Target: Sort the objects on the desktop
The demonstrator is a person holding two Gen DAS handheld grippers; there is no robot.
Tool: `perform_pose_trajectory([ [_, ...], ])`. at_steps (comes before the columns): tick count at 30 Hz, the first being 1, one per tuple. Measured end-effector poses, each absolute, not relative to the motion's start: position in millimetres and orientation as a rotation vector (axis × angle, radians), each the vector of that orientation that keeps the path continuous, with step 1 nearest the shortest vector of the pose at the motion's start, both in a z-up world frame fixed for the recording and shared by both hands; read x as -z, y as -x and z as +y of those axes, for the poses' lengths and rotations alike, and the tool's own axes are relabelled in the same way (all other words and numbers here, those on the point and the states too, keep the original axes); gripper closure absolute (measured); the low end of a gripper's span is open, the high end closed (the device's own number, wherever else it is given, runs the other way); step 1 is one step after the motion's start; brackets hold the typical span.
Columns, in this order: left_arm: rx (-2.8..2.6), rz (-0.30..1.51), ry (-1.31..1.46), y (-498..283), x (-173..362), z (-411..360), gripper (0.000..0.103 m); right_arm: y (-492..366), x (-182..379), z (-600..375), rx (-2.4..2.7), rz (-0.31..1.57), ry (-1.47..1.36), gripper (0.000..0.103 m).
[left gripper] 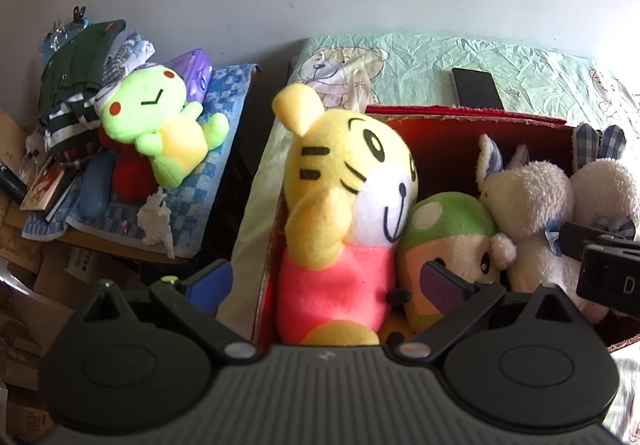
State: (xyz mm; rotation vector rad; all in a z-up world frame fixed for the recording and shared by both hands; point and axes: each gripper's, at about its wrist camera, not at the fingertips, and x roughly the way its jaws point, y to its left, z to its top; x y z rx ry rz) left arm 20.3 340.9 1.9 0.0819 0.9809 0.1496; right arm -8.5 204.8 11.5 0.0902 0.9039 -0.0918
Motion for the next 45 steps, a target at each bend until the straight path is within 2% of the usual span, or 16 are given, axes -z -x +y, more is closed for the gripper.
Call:
perform_pose_trajectory([
  [45,-0.143,1.001,-0.051,-23,-1,344,0.003,15,-9,194,0.096,0.915,-0.109,0.014],
])
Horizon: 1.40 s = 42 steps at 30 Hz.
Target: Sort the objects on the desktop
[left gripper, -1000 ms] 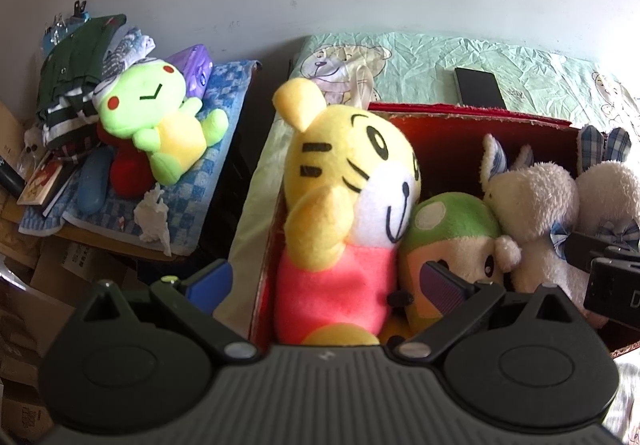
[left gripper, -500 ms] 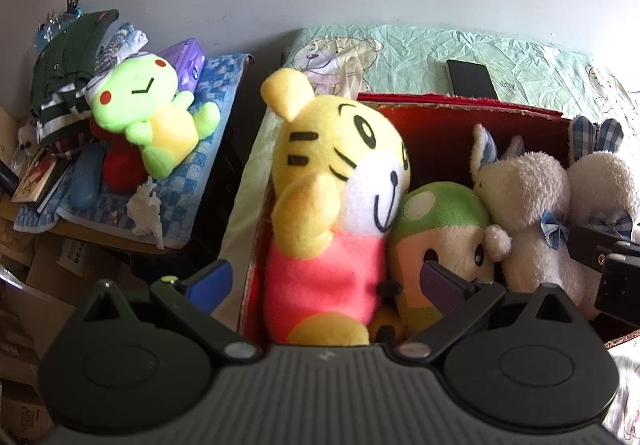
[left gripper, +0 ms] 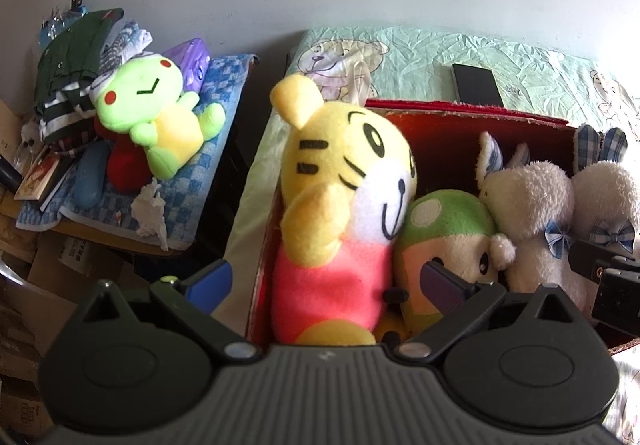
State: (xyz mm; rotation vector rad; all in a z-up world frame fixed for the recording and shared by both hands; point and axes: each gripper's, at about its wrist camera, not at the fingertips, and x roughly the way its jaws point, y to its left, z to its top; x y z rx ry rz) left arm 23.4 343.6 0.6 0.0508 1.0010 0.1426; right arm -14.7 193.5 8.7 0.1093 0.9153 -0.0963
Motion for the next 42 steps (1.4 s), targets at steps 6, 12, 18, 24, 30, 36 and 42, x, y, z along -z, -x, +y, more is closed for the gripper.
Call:
perform_pose_trajectory([
  [6,-0.144,0.986,-0.068,-21,-4,338,0.003,14,-11,193,0.113,0.906,-0.096,0.014],
  [12,-0.147,0.965,-0.06,-16,-10,338,0.003,15,-14,193,0.122,0.902,-0.093,0.014],
  [18,-0.152,0.954,-0.055,-11,-13,339,0.003,17,-17,197,0.132,0.892,-0.062,0.014],
  [24,-0.162,0.941,-0.048,-9,-17,340,0.002,17,-15,198,0.142,0.899,-0.054,0.014],
  [30,-0.166,0.93,-0.05,-4,-23,337,0.003,21,-21,198,0.15,0.873,-0.045,0.014],
  [36,-0.179,0.931,-0.057,3,-22,333,0.002,28,-19,197,0.142,0.873,-0.052,0.014],
  [42,-0.183,0.932,-0.059,11,-20,330,0.003,40,-26,198,0.126,0.839,-0.06,0.014],
])
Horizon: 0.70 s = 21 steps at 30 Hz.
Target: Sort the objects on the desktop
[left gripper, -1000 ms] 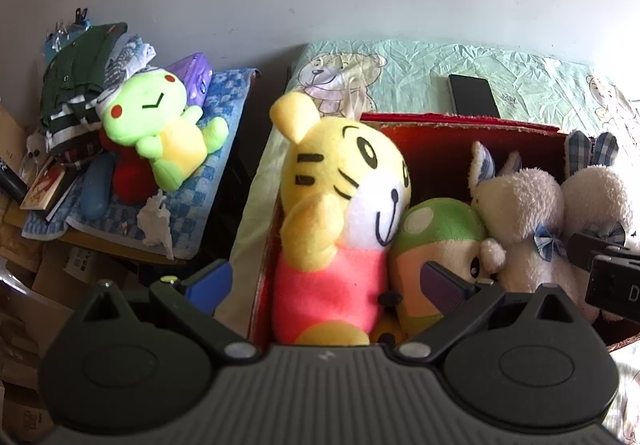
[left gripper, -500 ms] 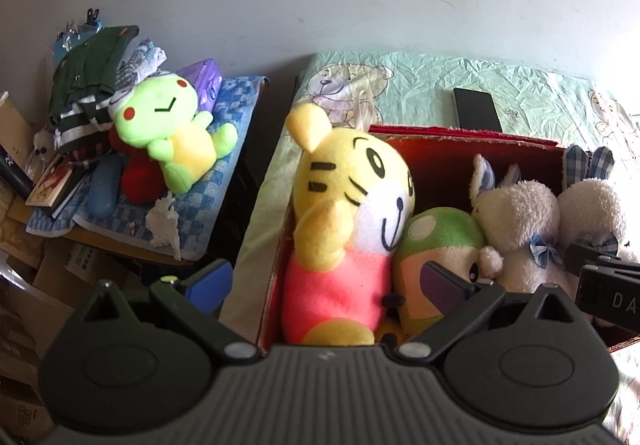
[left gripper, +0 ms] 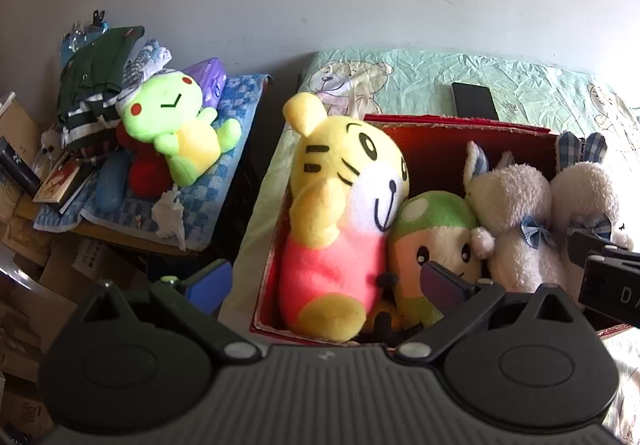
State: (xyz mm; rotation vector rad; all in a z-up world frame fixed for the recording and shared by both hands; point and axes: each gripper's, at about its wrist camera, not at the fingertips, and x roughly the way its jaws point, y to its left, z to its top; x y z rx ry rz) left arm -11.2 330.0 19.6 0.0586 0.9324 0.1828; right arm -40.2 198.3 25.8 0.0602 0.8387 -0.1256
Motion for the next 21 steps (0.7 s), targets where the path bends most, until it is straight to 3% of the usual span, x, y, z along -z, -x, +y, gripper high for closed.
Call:
perform_pose_trajectory([
  [21,-0.183,0.955,-0.049,11,-15,329,0.003,47,-17,190,0.094,0.87,-0.135,0.021],
])
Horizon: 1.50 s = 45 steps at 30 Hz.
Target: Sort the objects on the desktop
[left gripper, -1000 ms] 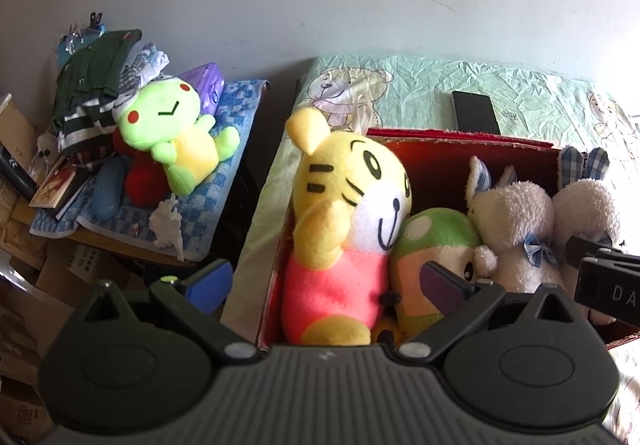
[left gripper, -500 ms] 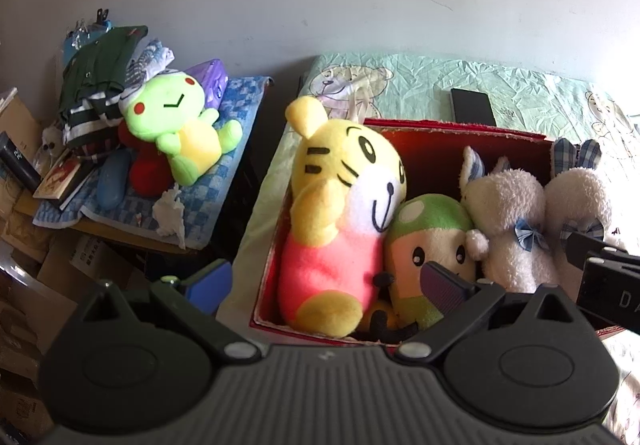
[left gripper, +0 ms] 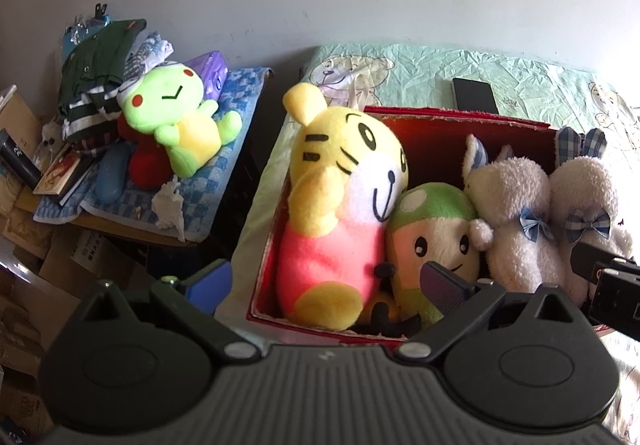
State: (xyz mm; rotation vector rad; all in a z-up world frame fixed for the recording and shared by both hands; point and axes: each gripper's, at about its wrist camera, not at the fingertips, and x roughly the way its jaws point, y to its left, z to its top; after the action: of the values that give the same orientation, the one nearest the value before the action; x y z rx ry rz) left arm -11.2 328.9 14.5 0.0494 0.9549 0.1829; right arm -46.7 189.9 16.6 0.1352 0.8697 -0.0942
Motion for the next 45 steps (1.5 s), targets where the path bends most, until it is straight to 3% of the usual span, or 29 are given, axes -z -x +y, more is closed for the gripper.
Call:
perform_pose_trajectory([
  [14,-0.169,0.972,-0.062,6,-7,322,0.003,45,-11,181,0.105,0.872,-0.155,0.03],
  [45,-0.13,1.005,-0.023,14,1,333,0.003,48,-9,203,0.072,0.899,-0.146,0.03],
])
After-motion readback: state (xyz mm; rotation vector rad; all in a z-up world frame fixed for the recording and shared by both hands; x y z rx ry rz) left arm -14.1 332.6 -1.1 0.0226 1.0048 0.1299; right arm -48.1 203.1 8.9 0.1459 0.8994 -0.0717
